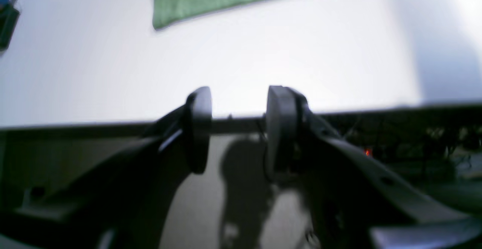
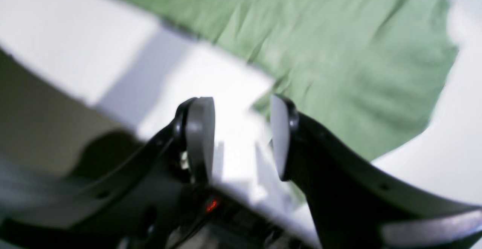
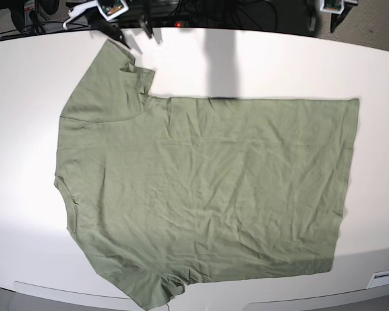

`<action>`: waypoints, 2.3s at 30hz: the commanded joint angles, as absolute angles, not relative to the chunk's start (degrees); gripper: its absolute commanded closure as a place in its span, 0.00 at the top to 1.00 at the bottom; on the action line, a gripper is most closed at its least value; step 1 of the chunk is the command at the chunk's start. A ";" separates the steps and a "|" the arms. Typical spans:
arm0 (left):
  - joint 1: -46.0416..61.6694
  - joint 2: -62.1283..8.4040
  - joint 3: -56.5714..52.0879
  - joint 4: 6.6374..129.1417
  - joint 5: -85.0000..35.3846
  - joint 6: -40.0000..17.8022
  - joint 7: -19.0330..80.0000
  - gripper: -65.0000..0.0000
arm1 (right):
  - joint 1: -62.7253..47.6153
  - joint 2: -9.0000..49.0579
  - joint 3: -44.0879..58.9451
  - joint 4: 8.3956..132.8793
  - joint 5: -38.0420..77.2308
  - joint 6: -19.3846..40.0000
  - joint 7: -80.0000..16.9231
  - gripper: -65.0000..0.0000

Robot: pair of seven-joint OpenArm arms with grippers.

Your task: Fold the T-shirt properly

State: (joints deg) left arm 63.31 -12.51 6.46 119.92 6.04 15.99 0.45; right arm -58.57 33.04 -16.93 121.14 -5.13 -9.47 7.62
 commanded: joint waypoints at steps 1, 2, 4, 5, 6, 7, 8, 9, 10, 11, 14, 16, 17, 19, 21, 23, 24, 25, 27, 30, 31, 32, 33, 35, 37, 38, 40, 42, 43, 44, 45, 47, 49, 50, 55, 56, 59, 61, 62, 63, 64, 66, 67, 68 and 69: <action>63.11 -12.60 6.42 121.01 6.63 16.36 -0.97 0.37 | -57.84 33.45 -16.88 122.72 -5.72 -11.68 8.97 0.39; 61.84 -12.60 6.42 120.97 6.63 16.38 -1.08 0.37 | -56.62 33.39 -16.88 122.76 -6.22 -11.92 8.95 0.39; 59.29 -12.58 6.44 120.97 6.15 16.36 -1.08 0.37 | -54.17 32.82 -16.91 122.56 -6.22 -12.08 8.95 0.39; 58.06 -12.58 6.42 120.97 5.61 16.36 -1.08 0.37 | -53.15 32.69 -16.91 122.43 -6.20 -12.05 8.93 0.39; 57.10 -12.58 6.42 120.97 5.56 16.36 -1.06 0.37 | -52.23 32.69 -16.91 122.39 -5.98 -12.05 8.91 0.39; 56.34 -12.56 6.42 120.97 5.58 16.36 -1.06 0.37 | -51.57 32.69 -16.91 122.39 -5.76 -12.05 8.91 0.39; 55.79 -12.56 6.44 120.97 5.56 16.34 -1.06 0.37 | -51.11 32.58 -16.91 122.39 -5.80 -12.05 8.91 0.39; 55.37 -12.58 6.44 120.97 5.56 16.36 -1.08 0.37 | -50.85 32.32 -16.88 122.39 -5.82 -12.08 8.93 0.39; 54.96 -12.58 6.42 120.97 5.58 16.36 -1.06 0.37 | -50.52 31.99 -16.88 122.39 -5.80 -12.08 8.88 0.39; 54.68 -12.58 6.42 120.97 5.61 16.34 -1.10 0.37 | -50.28 31.77 -16.88 122.39 -5.80 -12.05 8.95 0.39; 53.80 -12.58 6.42 120.97 5.63 16.34 -1.61 0.37 | -50.15 31.05 -16.88 122.39 -5.85 -12.08 9.39 0.39; 53.41 -12.56 6.44 120.97 5.58 16.34 -2.87 0.37 | -50.15 30.94 -16.91 122.39 -5.82 -12.08 9.80 0.39; 53.17 -12.53 6.44 120.97 5.58 16.34 -3.64 0.37 | -50.15 30.92 -16.91 122.39 -5.82 -12.08 10.17 0.39; 52.88 -12.56 6.42 120.95 5.61 16.34 -5.21 0.37 | -50.15 30.92 -16.88 122.39 -5.82 -12.08 10.28 0.39; 52.64 -12.56 6.42 120.95 5.58 16.34 -6.04 0.37 | -50.15 30.94 -16.88 122.39 -5.85 -12.08 10.28 0.39; 52.36 -12.56 6.42 120.95 5.58 16.34 -6.02 0.37 | -50.15 30.92 -16.88 122.39 -5.82 -12.08 10.28 0.39; 52.21 -12.56 6.42 120.95 5.58 16.34 -6.04 0.37 | -50.13 30.92 -16.88 122.39 -5.82 -12.08 10.31 0.39; 52.14 -12.56 6.42 120.95 5.61 16.34 -6.07 0.37 | -50.13 30.92 -16.88 122.39 -5.82 -12.08 10.33 0.39; 52.18 -12.56 6.42 120.95 5.58 16.34 -6.04 0.37 | -50.13 30.92 -16.88 122.39 -5.82 -12.08 10.94 0.39; 52.18 -12.56 6.42 120.95 5.58 16.34 -6.04 0.37 | -50.15 30.92 -16.91 122.39 -5.82 -12.08 11.62 0.39; 52.18 -12.56 6.42 120.95 5.61 16.34 -6.02 0.37 | -50.13 30.92 -16.91 122.41 -5.82 -12.08 11.55 0.39; 52.18 -12.58 6.42 120.95 5.61 16.34 -6.00 0.37 | -50.09 30.94 -16.88 122.41 -5.85 -12.08 11.53 0.39; 52.12 -12.58 6.42 120.95 6.02 16.29 -6.00 0.37 | -49.84 30.92 -16.91 122.39 -5.85 -12.08 11.38 0.39; 51.29 -12.58 6.44 120.95 10.24 16.08 -5.10 0.37 | -48.66 30.94 -16.91 122.39 -6.57 -12.05 8.69 0.39; 49.60 -12.60 6.42 120.95 18.59 14.96 -1.10 0.37 | -47.00 30.94 -16.91 122.39 -12.34 -12.03 1.76 0.39; 48.51 -12.88 6.44 120.95 23.35 13.41 1.96 0.37 | -46.24 30.96 -16.91 122.39 -17.56 -11.97 -2.28 0.39; 46.46 -14.85 6.44 120.95 30.30 6.90 7.77 0.37 | -45.36 31.03 -16.88 122.41 -31.31 -11.18 -9.63 0.39; 44.73 -17.17 6.44 120.95 31.68 -0.60 9.72 0.37 | -45.45 31.48 -16.91 122.39 -42.72 -9.26 -14.37 0.39; 44.10 -18.09 6.44 120.95 31.73 -3.55 9.67 0.37 | -45.60 31.86 -16.91 122.41 -46.17 -7.70 -16.36 0.39; 43.51 -18.83 6.44 120.95 31.73 -6.04 9.56 0.35 | -45.80 32.40 -16.91 122.41 -48.12 -6.26 -18.04 0.39; 43.07 -19.64 6.44 120.95 31.75 -7.92 9.61 0.33 | -46.09 33.04 -16.91 122.41 -48.49 -4.80 -19.27 0.39; 42.50 -21.65 6.44 120.90 31.88 -9.76 9.63 0.31 | -46.98 34.50 -16.91 122.41 -48.45 -2.24 -19.99 0.39; 42.35 -23.99 6.44 120.90 33.47 -9.93 9.98 0.30 | -48.31 35.88 -16.91 122.41 -48.49 -2.15 -19.97 0.39; 42.37 -25.17 6.44 120.90 33.67 -9.93 10.48 0.30 | -48.75 36.29 -16.88 122.41 -48.51 -2.46 -19.97 0.39; 41.71 -31.90 6.44 120.77 33.63 -10.04 12.43 0.30 | -49.69 36.29 -16.91 122.41 -51.03 -8.05 -20.40 0.39; 41.50 -33.30 6.44 120.64 33.65 -10.41 12.47 0.30 | -49.69 36.29 -16.91 122.41 -51.03 -8.71 -21.34 0.39; 40.01 -37.41 6.44 119.70 32.84 -14.57 12.60 0.30 | -49.69 36.32 -16.91 122.41 -50.98 -8.69 -23.86 0.39; 38.63 -39.33 6.44 118.26 30.81 -17.80 12.60 0.30 | -49.71 36.34 -16.91 122.41 -50.74 -8.60 -26.15 0.39; 37.93 -40.07 6.44 117.36 29.80 -18.85 12.60 0.30 | -49.71 36.34 -16.91 122.41 -50.54 -8.58 -27.42 0.39; 37.10 -40.58 6.44 116.36 29.10 -19.49 12.58 0.30 | -49.71 36.34 -16.91 122.41 -50.57 -8.58 -28.62 0.39; 36.16 -41.04 6.44 115.15 28.64 -19.77 12.51 0.30 | -49.71 36.34 -16.91 122.41 -50.57 -8.58 -29.50 0.39; 33.93 -41.63 6.44 112.31 28.42 -19.77 12.32 0.30 | -49.71 36.32 -16.91 122.41 -50.57 -8.58 -30.61 0.39; 32.73 -41.93 6.46 110.67 28.34 -19.77 12.19 0.30 | -49.74 36.21 -16.95 122.41 -50.59 -8.58 -31.11 0.39; 31.55 -42.13 6.48 109.01 27.57 -19.79 12.23 0.30 | -49.71 35.97 -16.95 122.41 -50.57 -8.58 -31.22 0.39; 30.48 -42.28 6.48 107.33 25.76 -19.99 12.43 0.30 | -49.74 35.73 -16.95 122.41 -50.57 -8.58 -31.33 0.39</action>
